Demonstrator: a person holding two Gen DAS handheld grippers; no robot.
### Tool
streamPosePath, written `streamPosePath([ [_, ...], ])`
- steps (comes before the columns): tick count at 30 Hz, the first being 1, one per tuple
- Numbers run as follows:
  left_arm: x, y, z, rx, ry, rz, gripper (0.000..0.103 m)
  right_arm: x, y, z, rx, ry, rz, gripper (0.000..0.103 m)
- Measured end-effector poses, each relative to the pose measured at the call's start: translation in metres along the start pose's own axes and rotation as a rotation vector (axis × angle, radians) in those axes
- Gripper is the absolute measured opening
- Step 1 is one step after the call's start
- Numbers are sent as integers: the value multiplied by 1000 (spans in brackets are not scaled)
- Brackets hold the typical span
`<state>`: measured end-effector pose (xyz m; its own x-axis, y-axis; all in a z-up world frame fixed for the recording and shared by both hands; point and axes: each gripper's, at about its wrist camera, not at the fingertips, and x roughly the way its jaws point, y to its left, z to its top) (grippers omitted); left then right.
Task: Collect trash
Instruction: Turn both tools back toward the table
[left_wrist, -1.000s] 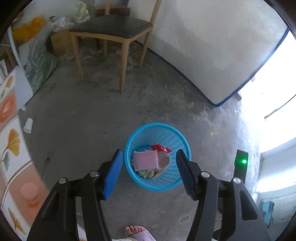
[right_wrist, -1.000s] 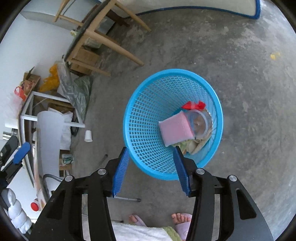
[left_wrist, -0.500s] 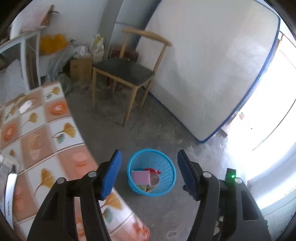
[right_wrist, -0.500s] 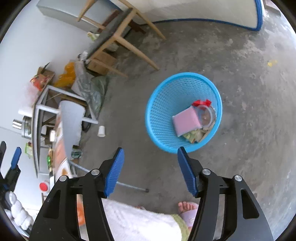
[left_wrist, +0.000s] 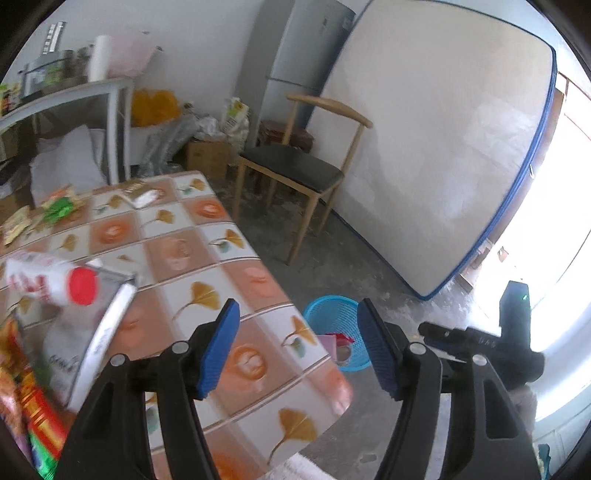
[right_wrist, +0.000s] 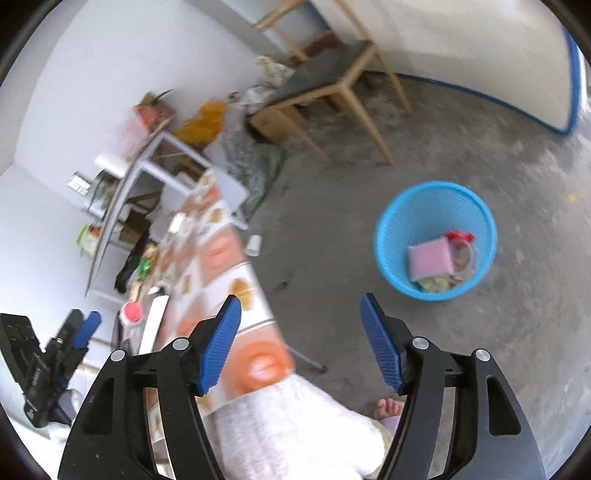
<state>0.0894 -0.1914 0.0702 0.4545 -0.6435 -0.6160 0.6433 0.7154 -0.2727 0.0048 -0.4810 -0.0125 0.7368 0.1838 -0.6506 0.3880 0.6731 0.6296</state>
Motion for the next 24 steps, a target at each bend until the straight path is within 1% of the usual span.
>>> streamPosePath([
  [4,-32,19,-10,-20,-43,33,66,10,36,-6,-76,30,39,66],
  [8,-63,44,-24,-42,-92,92,69,25,67,-18,-137,79,67,66],
  [13,-84,73,-47,-74,-112,162,70,47,103,-32,-211,141,93,66],
  [17,-96,101,-61,-132,-114,182,70,63,140,-40,-282,187,116,66],
  [20,-104,121,-65,-184,-126,194,70,77,168,-43,-322,214,143,66],
  [24,-119,144,-64,-249,-158,203,70,100,196,-50,-323,276,195,68],
])
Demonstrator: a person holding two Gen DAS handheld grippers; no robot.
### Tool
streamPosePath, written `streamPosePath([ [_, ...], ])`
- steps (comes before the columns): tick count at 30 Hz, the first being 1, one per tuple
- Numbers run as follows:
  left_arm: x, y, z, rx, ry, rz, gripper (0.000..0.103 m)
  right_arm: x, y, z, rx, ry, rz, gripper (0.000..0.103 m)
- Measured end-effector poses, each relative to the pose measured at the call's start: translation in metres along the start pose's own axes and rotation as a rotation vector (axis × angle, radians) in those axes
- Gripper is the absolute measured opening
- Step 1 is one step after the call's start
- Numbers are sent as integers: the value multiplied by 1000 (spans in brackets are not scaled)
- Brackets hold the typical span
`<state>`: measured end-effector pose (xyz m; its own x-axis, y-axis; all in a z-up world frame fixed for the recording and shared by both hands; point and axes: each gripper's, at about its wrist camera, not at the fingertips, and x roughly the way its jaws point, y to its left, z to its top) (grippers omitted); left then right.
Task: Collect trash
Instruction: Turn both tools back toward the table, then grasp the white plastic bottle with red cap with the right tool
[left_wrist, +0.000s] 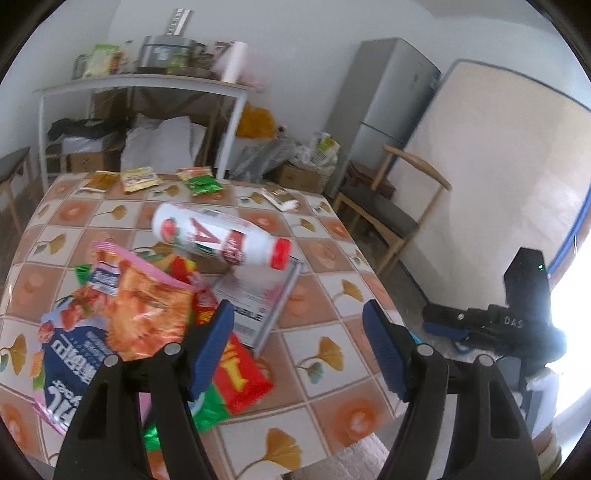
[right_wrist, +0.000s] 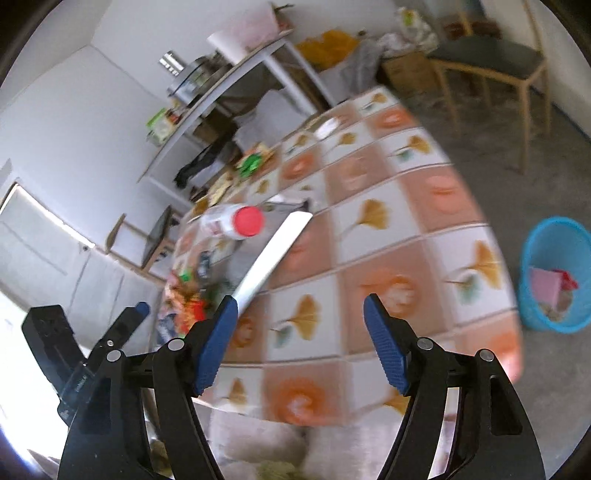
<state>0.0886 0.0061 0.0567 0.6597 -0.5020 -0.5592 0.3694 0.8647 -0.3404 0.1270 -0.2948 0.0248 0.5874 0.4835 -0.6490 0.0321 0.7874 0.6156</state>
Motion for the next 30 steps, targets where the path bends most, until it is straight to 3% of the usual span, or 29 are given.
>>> streamPosePath([
  [4,-5,19,8,-35,-7,10,70,33,24,6,-38,55,2,68],
  [11,-13,51,23,-109,-17,33,70,53,61,30,-114,56,16,68],
  [14,-14,61,25,-125,-20,46,70,62,88,46,-234,42,-15,69],
  [17,-11,66,25,-151,-10,45,70,83,116,65,-391,65,-58,76],
  [24,-3,63,17,-148,39,59,70,172,162,93,-732,226,-178,78],
  [30,-8,67,14,-157,51,67,70,241,163,101,-800,369,-266,78],
])
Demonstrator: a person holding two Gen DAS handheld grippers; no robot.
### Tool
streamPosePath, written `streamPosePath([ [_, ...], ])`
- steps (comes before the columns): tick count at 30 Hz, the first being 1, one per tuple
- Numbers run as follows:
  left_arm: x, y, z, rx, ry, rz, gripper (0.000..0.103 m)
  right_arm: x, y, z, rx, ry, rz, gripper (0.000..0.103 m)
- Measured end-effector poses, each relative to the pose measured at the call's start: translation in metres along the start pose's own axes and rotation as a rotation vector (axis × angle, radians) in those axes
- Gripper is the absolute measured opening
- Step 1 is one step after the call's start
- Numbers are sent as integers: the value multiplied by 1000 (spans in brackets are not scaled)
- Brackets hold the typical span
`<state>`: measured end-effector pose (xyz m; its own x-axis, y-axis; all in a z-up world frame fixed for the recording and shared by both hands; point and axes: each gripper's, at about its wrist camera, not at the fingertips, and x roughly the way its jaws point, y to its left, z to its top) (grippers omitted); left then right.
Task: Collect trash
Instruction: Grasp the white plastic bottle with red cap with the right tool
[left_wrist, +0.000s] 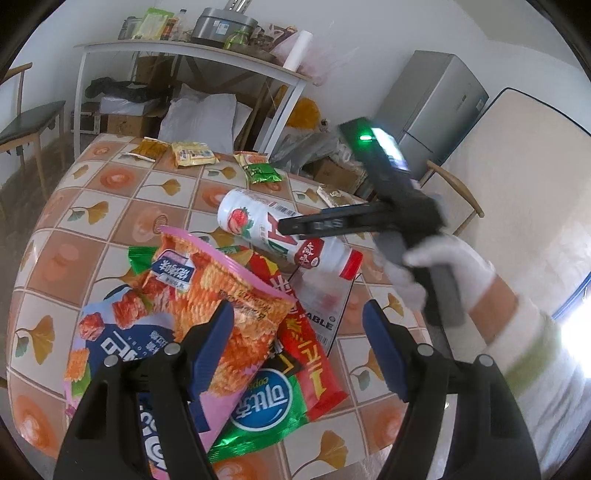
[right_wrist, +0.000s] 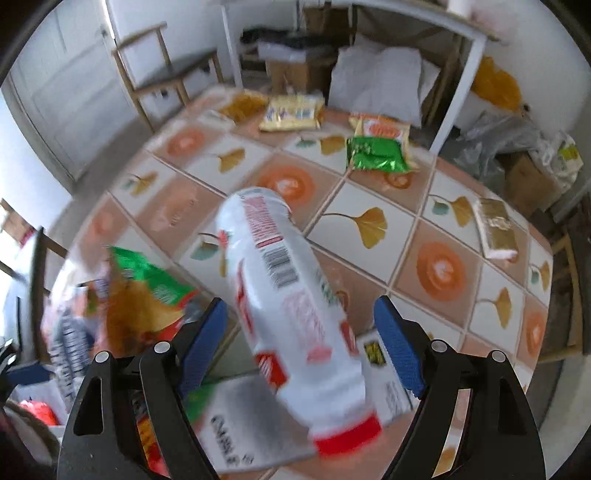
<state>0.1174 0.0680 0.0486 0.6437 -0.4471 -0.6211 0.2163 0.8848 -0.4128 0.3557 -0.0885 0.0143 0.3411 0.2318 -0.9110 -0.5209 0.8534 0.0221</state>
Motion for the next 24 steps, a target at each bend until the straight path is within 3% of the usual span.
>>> streamPosePath([
  [4,-4,7,1,2,11,17,70,23,4,7,-1,71,39,71],
  [10,-8,14,10,-6,15,32,70,28,10,8,9,75,53,69],
  [16,-9,13,23,6,6,29,70,13,-7,-3,128,13,98,67],
  [24,23,-6,48,96,75,4,70,-31,-69,-67,411,-105,162,66],
])
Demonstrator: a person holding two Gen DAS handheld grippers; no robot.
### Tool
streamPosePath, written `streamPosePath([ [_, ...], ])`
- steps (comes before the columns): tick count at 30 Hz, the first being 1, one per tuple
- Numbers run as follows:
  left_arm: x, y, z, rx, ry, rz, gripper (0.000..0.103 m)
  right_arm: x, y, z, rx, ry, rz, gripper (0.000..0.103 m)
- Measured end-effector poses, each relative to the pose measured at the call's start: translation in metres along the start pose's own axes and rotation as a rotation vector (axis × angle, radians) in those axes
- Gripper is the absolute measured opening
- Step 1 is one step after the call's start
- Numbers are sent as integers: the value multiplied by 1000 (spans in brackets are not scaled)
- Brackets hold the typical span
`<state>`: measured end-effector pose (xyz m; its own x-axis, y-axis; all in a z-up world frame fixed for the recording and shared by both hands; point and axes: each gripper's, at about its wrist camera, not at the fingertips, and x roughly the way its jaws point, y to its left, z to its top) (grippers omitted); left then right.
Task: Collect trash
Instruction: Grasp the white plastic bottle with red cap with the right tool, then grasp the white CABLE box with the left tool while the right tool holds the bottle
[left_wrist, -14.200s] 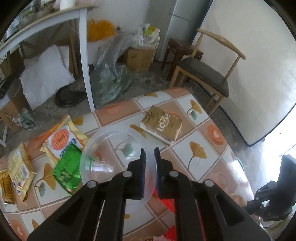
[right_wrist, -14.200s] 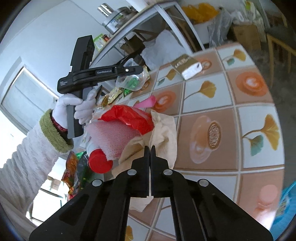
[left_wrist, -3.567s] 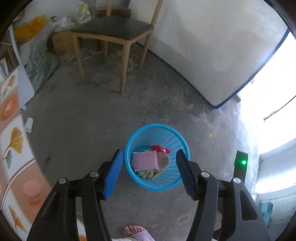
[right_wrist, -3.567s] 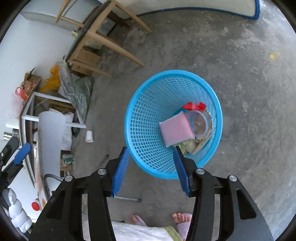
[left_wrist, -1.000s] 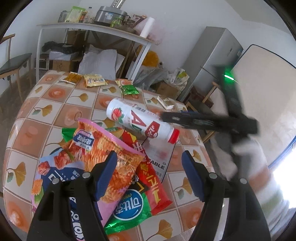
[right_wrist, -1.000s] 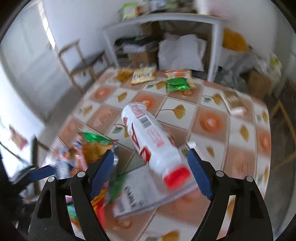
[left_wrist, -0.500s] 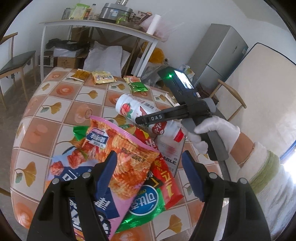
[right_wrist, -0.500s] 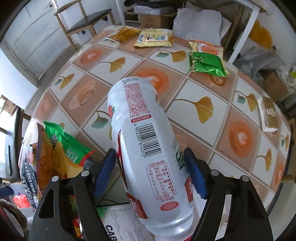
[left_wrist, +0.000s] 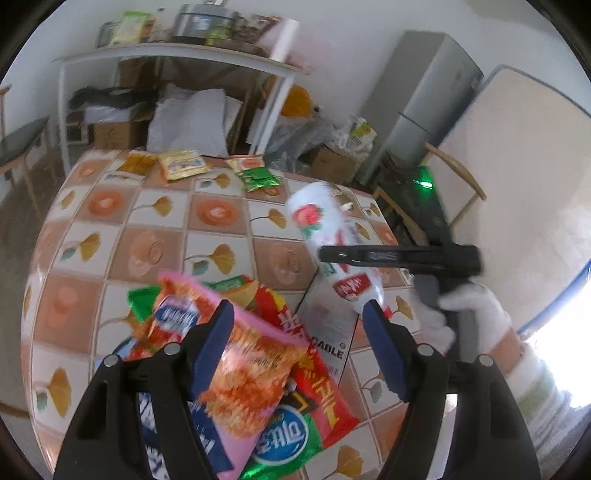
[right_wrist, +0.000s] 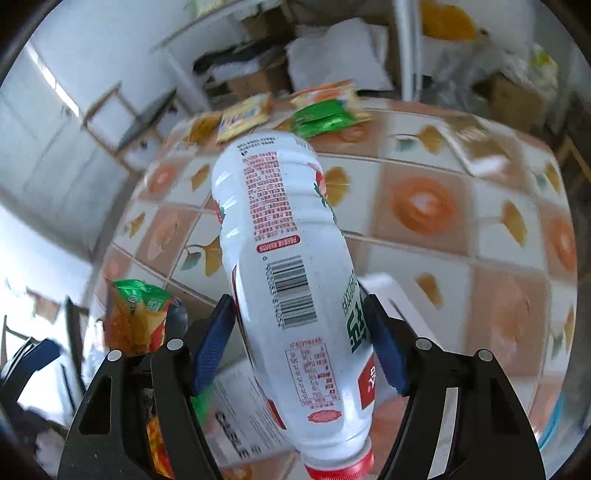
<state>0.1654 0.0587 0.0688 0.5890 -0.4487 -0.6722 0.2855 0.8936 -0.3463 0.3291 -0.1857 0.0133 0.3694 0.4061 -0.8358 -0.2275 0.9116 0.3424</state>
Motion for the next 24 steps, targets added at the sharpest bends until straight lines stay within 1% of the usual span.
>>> streamPosePath([
  [3,15,-13,10,50,37,-20,70,-28,-28,-16,97,-55,56,65],
  [5,31,-25,18,89,81,-28,70,-46,-45,-28,156,-90,89,65],
  [6,36,-29,21,105,94,-32,70,-52,-51,-33,173,-99,99,64],
  [8,57,-41,28,148,146,-32,70,-66,-63,-47,213,-120,113,64],
  [10,84,-50,34,180,233,-38,70,-75,-73,-59,240,-135,114,64],
  [13,128,-61,37,243,382,-37,70,-88,-90,-77,302,-157,144,63],
  [15,151,-69,37,277,452,-2,70,-96,-102,-90,346,-181,167,63],
  [17,177,-80,33,346,529,22,72,-103,-113,-103,390,-201,197,63],
  [18,186,-84,30,382,553,54,73,-107,-119,-110,414,-210,222,63],
  [20,201,-91,25,438,593,101,73,-113,-127,-123,448,-220,261,63],
  [22,212,-95,19,463,629,125,73,-117,-135,-130,463,-219,269,63],
  [24,217,-104,17,481,630,155,74,-121,-139,-138,472,-224,277,63],
])
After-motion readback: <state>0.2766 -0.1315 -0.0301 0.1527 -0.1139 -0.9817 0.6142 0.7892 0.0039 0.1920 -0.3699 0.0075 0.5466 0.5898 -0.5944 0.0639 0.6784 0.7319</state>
